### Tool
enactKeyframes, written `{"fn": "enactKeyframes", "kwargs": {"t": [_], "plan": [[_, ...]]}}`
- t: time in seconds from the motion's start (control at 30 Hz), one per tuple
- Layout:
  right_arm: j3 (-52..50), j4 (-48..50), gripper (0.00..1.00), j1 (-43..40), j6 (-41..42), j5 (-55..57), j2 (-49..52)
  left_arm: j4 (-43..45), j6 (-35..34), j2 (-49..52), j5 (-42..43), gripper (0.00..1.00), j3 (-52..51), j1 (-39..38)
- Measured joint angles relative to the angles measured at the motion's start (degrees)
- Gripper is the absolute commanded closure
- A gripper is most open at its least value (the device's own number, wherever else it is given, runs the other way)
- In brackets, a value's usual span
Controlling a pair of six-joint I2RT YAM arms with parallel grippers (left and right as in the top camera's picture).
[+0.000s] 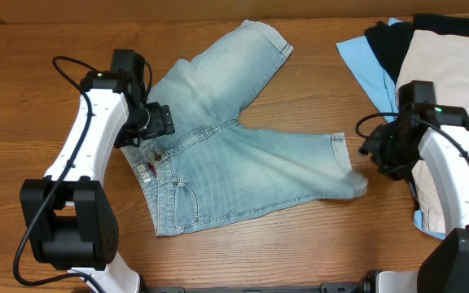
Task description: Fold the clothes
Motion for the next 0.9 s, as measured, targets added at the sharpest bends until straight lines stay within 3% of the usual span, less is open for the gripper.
{"fn": "enactKeyframes", "kwargs": {"t": [0.3,0.67,0.83,0.9], "plan": [[6.3,7.7,0.18,-2.3,-9.4,-7.8,-0.1,8.5,0.1,0.0,-1.4,0.16,-1.9,1.2],[6.2,7.5,0.18,-0.3,-14.1,-10.5,-0.1,14.7,-11.4,0.0,-8.2,0.16,-10.2,8.7],[6.2,7.6,0.18,-0.2,-14.4,-10.6,-0.1,25.2,-12.8,0.0,-7.5,0.25,-14.2,10.7],[6.2,7.6,0.18,-0.2,-14.5,-10.6,-0.1,28.9,-13.2,0.0,-7.0,0.33,-14.3,10.6]]}}
